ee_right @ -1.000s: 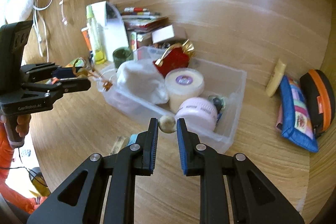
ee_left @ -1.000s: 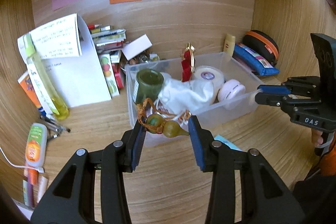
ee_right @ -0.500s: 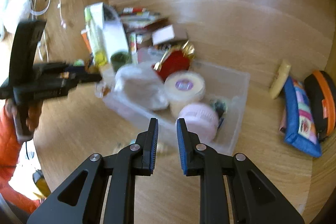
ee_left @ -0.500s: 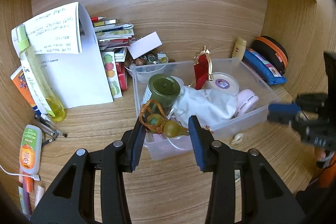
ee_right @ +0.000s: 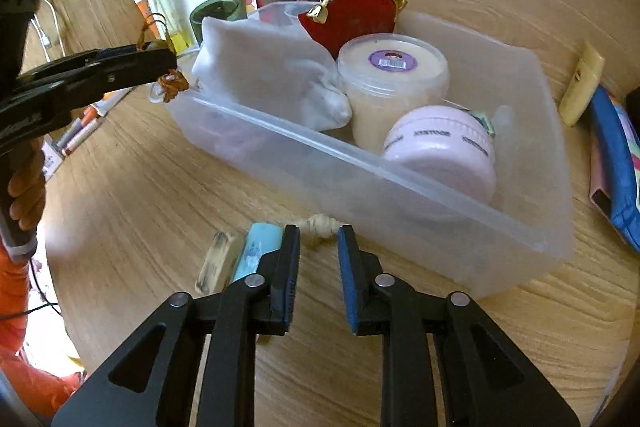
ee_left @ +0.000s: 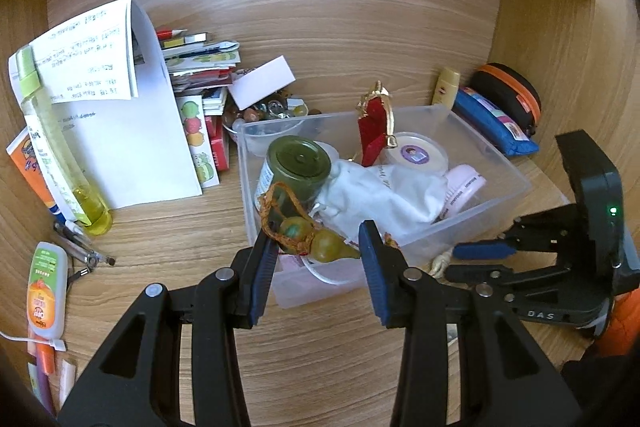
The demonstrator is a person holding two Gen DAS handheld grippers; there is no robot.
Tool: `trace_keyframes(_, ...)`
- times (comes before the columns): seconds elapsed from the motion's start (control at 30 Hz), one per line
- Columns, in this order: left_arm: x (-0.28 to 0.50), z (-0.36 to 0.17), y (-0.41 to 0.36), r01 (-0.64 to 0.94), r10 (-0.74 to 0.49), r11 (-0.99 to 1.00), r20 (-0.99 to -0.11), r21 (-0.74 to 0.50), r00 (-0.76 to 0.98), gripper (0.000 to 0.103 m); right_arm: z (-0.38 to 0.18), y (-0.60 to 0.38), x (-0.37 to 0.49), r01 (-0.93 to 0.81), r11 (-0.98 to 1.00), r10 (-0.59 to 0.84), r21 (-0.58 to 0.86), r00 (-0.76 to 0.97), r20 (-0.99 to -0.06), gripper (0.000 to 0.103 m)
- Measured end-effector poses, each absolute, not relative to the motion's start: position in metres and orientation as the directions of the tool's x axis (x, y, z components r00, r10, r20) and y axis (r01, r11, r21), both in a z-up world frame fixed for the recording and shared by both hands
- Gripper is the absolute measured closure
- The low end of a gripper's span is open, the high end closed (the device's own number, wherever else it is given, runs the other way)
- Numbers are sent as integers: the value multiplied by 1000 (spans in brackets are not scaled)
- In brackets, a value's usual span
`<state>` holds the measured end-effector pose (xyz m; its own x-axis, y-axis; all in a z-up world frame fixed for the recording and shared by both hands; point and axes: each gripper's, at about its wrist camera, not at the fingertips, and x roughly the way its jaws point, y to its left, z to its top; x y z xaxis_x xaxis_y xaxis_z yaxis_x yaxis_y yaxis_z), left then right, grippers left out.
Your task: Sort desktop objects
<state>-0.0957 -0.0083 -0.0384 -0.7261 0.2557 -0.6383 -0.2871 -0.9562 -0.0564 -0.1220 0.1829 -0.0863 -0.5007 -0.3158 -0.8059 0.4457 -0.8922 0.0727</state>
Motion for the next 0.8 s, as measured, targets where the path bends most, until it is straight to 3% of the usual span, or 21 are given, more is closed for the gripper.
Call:
trace_keyframes(0.37,-98,-41,-9,-315,285,-947,-629,-67,-723,62,-94,170,-126,417,-905,-302,90,-477,-825,68)
trace_keyframes(0.43,-100,-41,-10,-320,290,-945,-630,-68,-721,62,-95,169,-125,400,-909,-312,113,-476,-822,59)
trace_keyframes(0.53,-103,-42,-10,-324,291,-944,-633,-67,-717,62,-95,163,-121,385,-919,-285,86,-496,-821,54)
trace_keyframes(0.67,-109,-44,-9,-327,294,-942,-643,-71,-707,62,-97,159,-115,370,-927,-257,53,-529,-808,58)
trace_keyframes(0.7,-111,-44,-9,-327,294,-942,-646,-72,-705,62,-96,161,-115,364,-929,-259,58,-533,-806,72)
trace_keyframes(0.8,-116,-47,-11,-325,297,-942,-656,-82,-694,62,-94,168,-117,359,-928,-293,105,-524,-800,74)
